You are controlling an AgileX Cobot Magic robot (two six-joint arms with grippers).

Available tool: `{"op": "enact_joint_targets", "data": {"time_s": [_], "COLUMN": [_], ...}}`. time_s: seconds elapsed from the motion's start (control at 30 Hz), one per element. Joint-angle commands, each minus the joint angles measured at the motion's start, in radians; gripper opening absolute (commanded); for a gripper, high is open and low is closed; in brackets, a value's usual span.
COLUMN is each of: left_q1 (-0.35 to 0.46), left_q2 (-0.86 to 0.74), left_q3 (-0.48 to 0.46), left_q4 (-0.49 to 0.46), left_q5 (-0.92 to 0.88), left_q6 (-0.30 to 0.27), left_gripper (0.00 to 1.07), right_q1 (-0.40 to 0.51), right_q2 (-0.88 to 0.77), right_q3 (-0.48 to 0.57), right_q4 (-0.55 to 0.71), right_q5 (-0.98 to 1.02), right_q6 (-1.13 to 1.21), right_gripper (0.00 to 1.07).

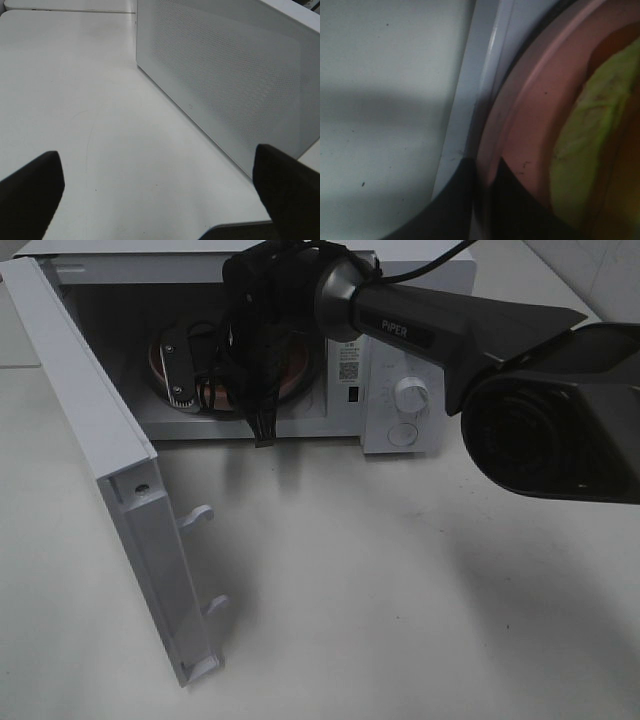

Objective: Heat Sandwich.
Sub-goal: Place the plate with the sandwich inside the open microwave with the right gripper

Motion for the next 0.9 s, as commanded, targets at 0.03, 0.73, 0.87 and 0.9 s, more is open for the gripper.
{"op": "enact_joint_targets", "data": {"time_s": [0.03,0.73,0.87,0.9], "left_q1": [-0.001,-0.001,-0.001,-0.001], "left_q2": [-0.016,-0.016,-0.016,-0.016], "left_q3": [0.002,0.002,0.002,0.002], "left_q4": [-0.007,-0.007,-0.007,-0.007], "left_q5": [-0.003,-0.003,-0.003,-0.003], "left_q6": [-0.002,-0.002,-0.002,-0.002], "left_gripper": [0.97,0.97,0.97,0.97], "right_q1": [-0.001,-0.001,-0.001,-0.001], "right_q2": [-0.014,-0.190,-0.247,-0.263], "right_q3": [-0.010,0.300,0.396,0.416], "right_q4": [-0.008,0.045,0.044,0.044], "right_q5": [-0.007,-0.201,-0.234,-0.242], "right_q6": [0.025,0.035,0.028,0.027], "right_gripper": [0.23,0.78,0.77,0.77]}}
